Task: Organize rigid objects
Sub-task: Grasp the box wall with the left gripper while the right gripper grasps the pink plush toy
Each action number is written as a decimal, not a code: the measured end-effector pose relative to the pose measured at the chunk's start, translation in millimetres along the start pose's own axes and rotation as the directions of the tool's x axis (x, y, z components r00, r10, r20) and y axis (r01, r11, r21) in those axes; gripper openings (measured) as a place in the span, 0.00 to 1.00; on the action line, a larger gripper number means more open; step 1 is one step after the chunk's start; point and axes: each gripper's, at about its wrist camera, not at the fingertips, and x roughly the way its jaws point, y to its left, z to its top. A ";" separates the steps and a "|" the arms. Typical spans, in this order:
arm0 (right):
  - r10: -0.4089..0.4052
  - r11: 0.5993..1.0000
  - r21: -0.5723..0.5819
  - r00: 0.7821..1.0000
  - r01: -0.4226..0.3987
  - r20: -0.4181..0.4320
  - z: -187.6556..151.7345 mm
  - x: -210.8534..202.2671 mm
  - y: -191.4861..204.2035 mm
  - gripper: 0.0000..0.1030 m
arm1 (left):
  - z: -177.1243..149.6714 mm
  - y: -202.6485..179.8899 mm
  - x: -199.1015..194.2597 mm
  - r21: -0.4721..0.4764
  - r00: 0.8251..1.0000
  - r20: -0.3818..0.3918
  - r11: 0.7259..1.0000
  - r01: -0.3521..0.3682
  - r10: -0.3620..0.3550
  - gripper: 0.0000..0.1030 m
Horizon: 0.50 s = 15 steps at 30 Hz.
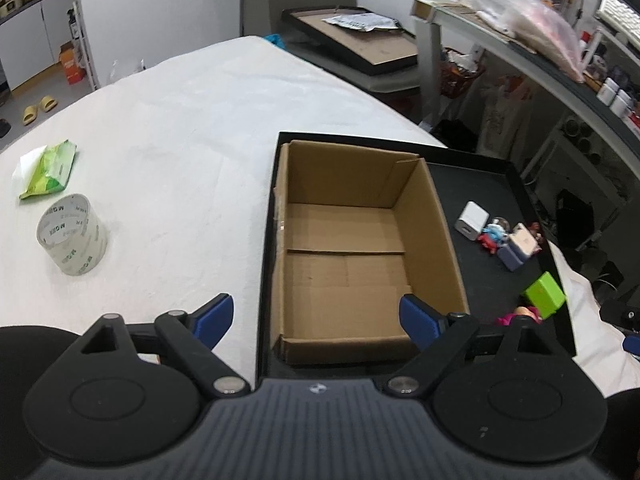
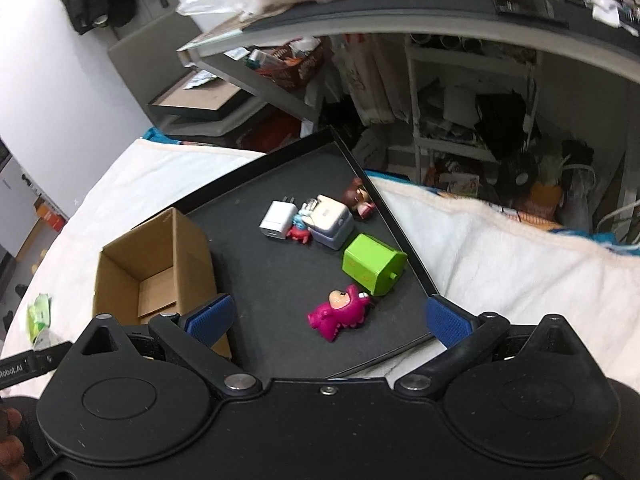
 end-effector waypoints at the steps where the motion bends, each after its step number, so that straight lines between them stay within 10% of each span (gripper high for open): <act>1: 0.000 1.000 0.014 1.000 0.000 -0.008 -0.1 5.3 -2.3 1.00 | 0.1 1.5 3.7 -0.002 1.000 -0.003 1.000 -0.002 0.002 0.87; 15: -0.010 0.990 0.141 0.993 0.027 -0.114 -3.0 78.8 -6.6 1.00 | 3.9 11.0 54.6 0.001 0.995 -0.080 0.998 -0.059 0.059 0.78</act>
